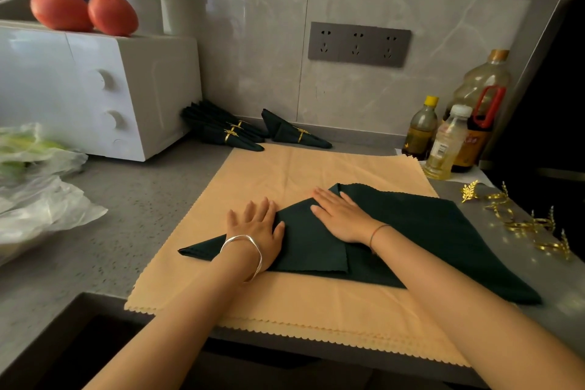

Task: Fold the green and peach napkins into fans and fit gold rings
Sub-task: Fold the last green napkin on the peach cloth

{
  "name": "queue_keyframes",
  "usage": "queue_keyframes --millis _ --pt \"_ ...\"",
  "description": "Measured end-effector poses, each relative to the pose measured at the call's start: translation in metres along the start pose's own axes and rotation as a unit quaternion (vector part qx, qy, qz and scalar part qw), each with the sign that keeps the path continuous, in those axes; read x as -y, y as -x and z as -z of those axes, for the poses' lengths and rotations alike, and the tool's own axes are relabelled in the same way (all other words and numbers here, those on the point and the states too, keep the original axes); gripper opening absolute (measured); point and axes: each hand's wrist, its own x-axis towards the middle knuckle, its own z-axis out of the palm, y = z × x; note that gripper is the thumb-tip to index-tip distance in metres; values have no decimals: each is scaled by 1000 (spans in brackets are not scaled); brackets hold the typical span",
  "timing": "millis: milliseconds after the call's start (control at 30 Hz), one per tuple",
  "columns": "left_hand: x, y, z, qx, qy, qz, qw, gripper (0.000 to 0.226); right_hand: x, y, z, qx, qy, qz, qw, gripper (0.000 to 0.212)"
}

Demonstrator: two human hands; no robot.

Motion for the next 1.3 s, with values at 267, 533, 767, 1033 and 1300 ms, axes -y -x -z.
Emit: queue_keyframes --millis 267,533,767,1033,1300 --pt "0 0 2 21 23 -9 999 50 -22 0 24 -34 -145 -43 988 52" --pt "-28 -15 12 23 6 -30 999 62 -90 17 43 -18 -187 -151 971 64" --pt "-51 -19 -4 2 36 -32 999 66 -103 11 32 -79 -91 -170 978 77" --pt "-56 -17 -6 -20 31 -15 999 66 -113 8 52 -15 -51 -215 975 102" --pt "-55 -18 -8 -28 32 -18 999 66 -172 54 88 -13 -58 -255 965 63"
